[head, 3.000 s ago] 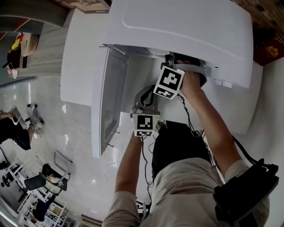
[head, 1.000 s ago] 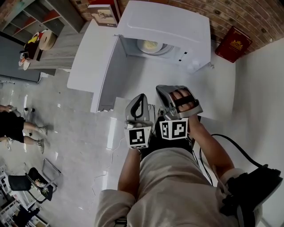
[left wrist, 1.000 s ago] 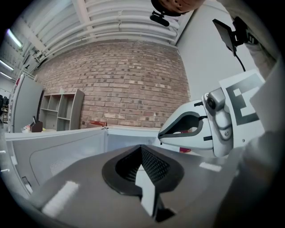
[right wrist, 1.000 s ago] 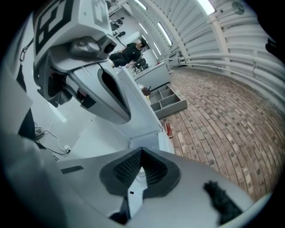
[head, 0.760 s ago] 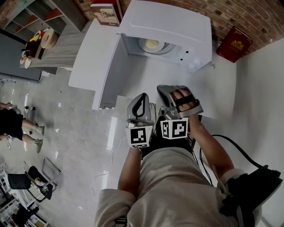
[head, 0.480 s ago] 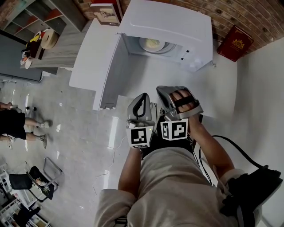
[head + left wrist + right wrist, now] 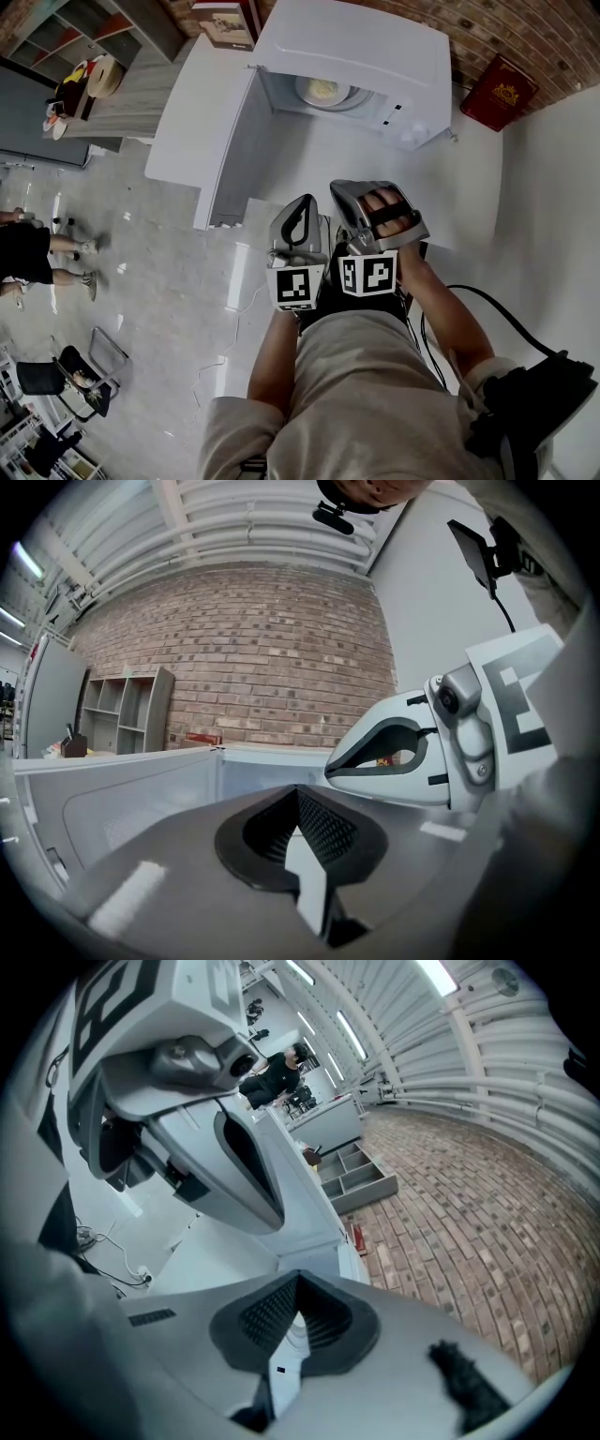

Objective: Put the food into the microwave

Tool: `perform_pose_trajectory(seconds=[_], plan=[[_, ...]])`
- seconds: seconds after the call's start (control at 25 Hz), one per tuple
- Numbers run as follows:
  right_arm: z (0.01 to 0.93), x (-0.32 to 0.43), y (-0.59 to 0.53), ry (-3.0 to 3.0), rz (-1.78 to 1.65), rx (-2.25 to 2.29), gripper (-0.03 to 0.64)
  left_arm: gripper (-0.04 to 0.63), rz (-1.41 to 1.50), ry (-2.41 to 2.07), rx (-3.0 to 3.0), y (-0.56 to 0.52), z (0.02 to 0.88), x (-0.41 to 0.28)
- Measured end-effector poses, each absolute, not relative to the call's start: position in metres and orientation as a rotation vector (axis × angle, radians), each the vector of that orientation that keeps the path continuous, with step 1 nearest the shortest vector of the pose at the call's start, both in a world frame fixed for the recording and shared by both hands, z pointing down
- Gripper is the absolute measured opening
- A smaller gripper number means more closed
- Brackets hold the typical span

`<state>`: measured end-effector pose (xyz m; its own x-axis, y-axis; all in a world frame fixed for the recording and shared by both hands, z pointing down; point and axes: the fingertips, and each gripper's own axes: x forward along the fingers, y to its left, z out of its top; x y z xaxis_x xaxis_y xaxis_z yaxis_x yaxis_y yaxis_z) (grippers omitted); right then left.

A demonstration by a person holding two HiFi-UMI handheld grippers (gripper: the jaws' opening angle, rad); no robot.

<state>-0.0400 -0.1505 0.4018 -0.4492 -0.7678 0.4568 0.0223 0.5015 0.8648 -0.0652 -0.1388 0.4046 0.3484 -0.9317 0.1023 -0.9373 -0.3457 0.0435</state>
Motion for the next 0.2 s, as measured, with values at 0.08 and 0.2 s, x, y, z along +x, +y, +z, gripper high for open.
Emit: perform_pose_trajectory(seconds=[0.08,0.2], plan=[[0.4026,-0.0391,-0.1501,-1.809,-1.06,0.624,0.009,0.006,0.086,-1.736,2.501,-0.139,0.4052,-0.064],[0.4043,-0.0372,-0.1508,-1.81,-1.061,0.629,0.009,0.007,0.076,-1.734,2.494,-0.14,0.4064,-0.0621]])
